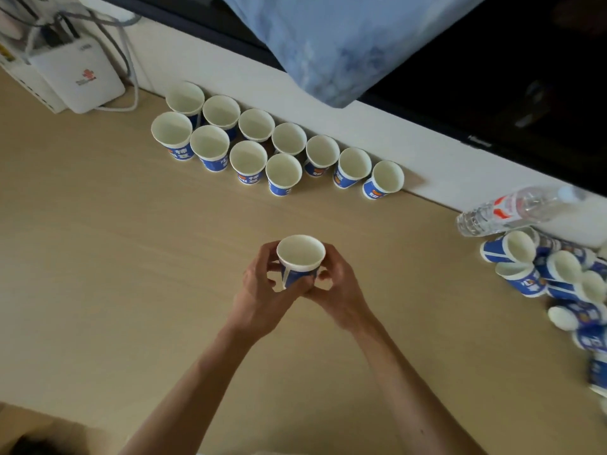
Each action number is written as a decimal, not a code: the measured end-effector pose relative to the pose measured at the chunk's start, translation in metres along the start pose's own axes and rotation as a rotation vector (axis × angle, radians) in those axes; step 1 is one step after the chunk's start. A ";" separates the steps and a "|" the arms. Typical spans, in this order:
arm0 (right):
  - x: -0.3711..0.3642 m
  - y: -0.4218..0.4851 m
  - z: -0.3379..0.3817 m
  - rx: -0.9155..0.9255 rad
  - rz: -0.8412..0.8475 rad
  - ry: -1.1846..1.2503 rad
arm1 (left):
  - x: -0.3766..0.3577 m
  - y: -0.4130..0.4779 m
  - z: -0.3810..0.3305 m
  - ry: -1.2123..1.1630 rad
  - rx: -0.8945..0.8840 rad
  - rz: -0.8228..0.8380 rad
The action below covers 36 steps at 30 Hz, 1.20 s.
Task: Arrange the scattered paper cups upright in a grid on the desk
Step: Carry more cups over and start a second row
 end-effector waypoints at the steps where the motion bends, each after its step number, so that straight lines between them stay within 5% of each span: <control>1: 0.002 0.001 -0.001 -0.002 -0.033 0.020 | 0.000 0.000 0.002 0.005 0.003 0.007; 13: 0.027 0.086 -0.019 0.018 -0.417 0.106 | 0.009 -0.031 0.034 -0.025 0.119 -0.034; 36: 0.015 0.153 -0.039 0.030 -0.518 -0.043 | 0.026 -0.037 0.053 0.021 0.126 -0.063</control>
Point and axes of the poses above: each hand's wrist, its own y-axis towards the middle knuckle, its own x-axis out of the back of the hand, z = x × y, the point moved 5 cm from there along y, towards the middle knuckle, and after that the axes turned 8 degrees about y, right-handed, at the moved point
